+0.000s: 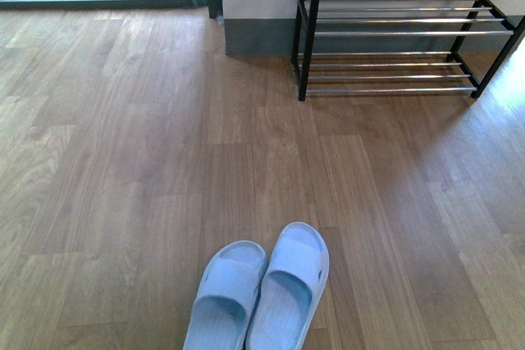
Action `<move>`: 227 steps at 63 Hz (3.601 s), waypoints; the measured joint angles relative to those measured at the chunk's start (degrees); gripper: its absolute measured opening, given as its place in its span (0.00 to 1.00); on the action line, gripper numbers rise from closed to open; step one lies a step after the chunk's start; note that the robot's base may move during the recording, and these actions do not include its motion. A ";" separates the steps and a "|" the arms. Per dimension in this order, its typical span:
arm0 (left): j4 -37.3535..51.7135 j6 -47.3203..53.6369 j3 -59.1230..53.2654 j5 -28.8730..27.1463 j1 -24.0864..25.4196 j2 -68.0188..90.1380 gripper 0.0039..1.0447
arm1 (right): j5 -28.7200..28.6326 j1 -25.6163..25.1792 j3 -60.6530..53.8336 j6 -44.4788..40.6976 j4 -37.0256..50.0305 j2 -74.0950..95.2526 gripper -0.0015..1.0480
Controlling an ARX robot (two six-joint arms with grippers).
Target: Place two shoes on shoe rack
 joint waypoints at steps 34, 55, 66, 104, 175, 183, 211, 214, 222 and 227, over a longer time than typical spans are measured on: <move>0.00 0.00 0.00 0.00 0.00 0.00 0.91 | -4.13 7.80 35.47 9.55 4.09 87.30 0.91; 0.00 0.00 0.00 0.00 -0.02 0.00 0.91 | -7.54 10.29 57.55 21.27 -6.82 105.07 0.91; 0.00 0.00 0.00 0.00 -0.02 0.00 0.91 | -8.20 10.32 64.52 23.26 -9.35 108.00 0.91; 0.00 0.00 0.00 0.00 -0.02 0.00 0.91 | -4.22 8.15 71.06 23.67 -6.56 113.66 0.34; 0.00 0.00 0.00 0.00 -0.02 0.00 0.91 | -13.16 -17.73 8.44 13.94 -19.87 3.72 0.02; 0.00 0.00 0.00 0.00 -0.02 0.00 0.91 | -12.66 -17.59 5.97 15.02 -26.32 -9.33 0.02; 0.00 0.00 0.00 -0.07 -0.02 0.00 0.91 | -12.50 -17.57 5.88 15.47 -26.43 -10.58 0.02; 0.00 0.00 0.00 -0.15 -0.02 0.00 0.91 | -12.68 -17.55 5.88 15.47 -26.43 -10.58 0.02; 0.00 0.00 0.00 -0.13 -0.02 0.00 0.91 | -12.55 -17.49 5.88 15.47 -26.43 -10.62 0.02; 0.00 0.00 0.00 -0.09 0.00 0.00 0.91 | -12.55 -17.49 5.88 15.47 -26.43 -10.64 0.02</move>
